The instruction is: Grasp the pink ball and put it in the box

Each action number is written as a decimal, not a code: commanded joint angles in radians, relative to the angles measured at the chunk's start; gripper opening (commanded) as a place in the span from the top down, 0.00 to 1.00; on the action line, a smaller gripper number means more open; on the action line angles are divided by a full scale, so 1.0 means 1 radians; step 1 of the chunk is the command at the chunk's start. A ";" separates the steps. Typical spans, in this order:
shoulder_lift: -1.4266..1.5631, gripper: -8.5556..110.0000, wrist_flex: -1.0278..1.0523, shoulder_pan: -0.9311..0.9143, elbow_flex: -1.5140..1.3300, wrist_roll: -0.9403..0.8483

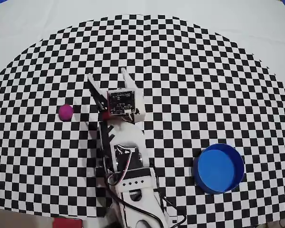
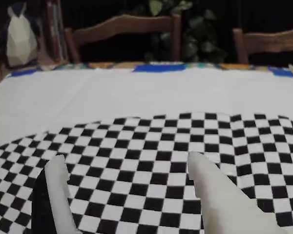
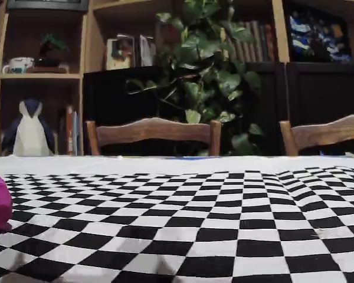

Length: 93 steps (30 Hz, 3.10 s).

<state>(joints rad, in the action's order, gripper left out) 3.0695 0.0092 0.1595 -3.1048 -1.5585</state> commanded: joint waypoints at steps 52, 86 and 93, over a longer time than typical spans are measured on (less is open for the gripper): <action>-0.110 0.69 0.017 0.433 -0.008 -0.009; -0.328 0.69 0.008 0.443 0.063 -0.011; -0.459 0.69 -0.008 0.416 0.130 -0.011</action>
<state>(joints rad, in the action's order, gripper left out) 2.6446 0.0184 0.5875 -3.0265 -1.5616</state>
